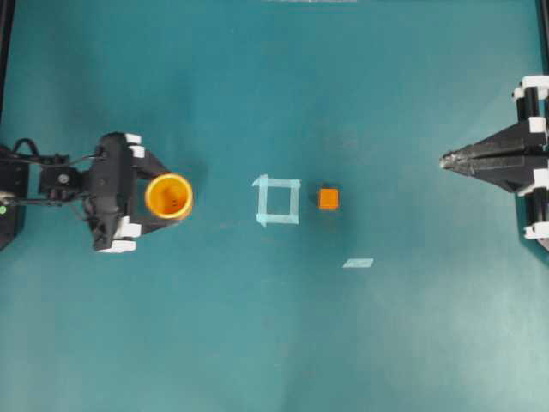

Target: Move the cup to the left with left arm.

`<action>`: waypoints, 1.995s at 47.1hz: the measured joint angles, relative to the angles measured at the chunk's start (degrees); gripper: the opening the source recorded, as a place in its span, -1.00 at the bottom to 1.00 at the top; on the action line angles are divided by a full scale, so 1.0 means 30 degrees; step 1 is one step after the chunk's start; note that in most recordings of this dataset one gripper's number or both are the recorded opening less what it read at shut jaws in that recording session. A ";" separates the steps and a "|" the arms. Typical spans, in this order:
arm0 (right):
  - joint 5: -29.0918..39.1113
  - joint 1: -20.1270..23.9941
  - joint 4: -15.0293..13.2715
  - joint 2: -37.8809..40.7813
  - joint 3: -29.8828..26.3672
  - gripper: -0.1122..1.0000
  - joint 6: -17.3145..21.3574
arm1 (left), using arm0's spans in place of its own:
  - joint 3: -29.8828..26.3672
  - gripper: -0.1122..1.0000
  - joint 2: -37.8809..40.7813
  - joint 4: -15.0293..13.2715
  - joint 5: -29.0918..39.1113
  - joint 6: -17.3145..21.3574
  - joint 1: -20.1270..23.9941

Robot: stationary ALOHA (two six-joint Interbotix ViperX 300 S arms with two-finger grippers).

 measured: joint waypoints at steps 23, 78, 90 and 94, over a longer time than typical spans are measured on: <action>0.0205 0.0000 0.0000 0.0029 0.0000 -0.81 0.0000 | 0.2549 0.36 -0.5127 0.0000 0.3193 -0.0088 -0.0029; 0.0205 0.0000 0.0000 0.0146 0.0000 -0.81 0.0029 | 0.3838 0.36 -1.2363 -0.0029 0.8906 -0.0615 -0.1084; 0.0205 0.0000 0.0000 0.0146 0.0000 -0.81 0.0029 | 0.3838 0.36 -1.2393 -0.0029 0.8906 -0.0615 -0.1113; 0.0205 0.0000 0.0029 0.0146 0.0000 -0.81 0.0029 | 0.3838 0.36 -1.2422 -0.0029 0.8906 -0.0615 -0.1113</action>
